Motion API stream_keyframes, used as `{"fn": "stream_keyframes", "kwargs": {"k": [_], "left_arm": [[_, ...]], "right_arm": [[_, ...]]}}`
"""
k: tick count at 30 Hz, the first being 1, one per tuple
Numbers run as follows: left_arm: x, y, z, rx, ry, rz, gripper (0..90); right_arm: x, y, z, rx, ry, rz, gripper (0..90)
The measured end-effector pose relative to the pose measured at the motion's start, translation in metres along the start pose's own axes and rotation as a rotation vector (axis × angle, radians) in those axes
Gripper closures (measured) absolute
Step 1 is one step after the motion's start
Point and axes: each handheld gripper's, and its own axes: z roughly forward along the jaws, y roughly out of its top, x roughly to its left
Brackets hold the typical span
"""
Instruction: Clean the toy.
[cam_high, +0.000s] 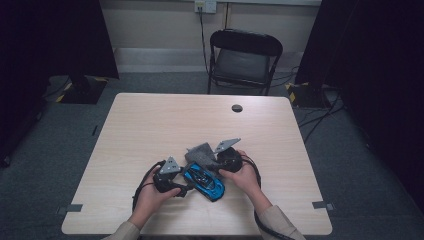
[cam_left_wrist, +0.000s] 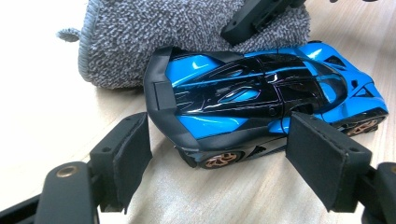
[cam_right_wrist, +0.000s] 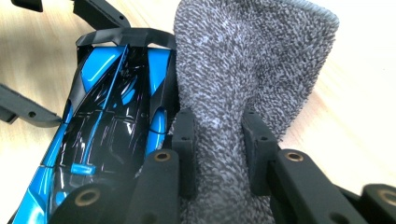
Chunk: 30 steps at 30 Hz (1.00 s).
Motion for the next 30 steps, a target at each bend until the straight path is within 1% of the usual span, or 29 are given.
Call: {"fn": "stream_keyframes", "kwargs": {"k": [12, 18, 23, 30], "left_arm": [[0.0, 0.001, 0.0, 0.001, 0.003, 0.006, 21.6], [0.0, 0.001, 0.001, 0.001, 0.006, 0.008, 21.6], [0.0, 0.001, 0.001, 0.0, 0.007, 0.005, 21.6], [0.0, 0.001, 0.001, 0.0, 0.008, 0.007, 21.7]], "right_arm": [[0.001, -0.009, -0.009, 0.007, 0.003, -0.014, 70.7], [0.001, -0.017, -0.017, 0.008, 0.001, -0.026, 70.6], [0.001, -0.024, -0.024, 0.007, 0.006, -0.027, 70.6], [0.005, -0.034, -0.033, 0.002, -0.003, -0.028, 70.4]]}}
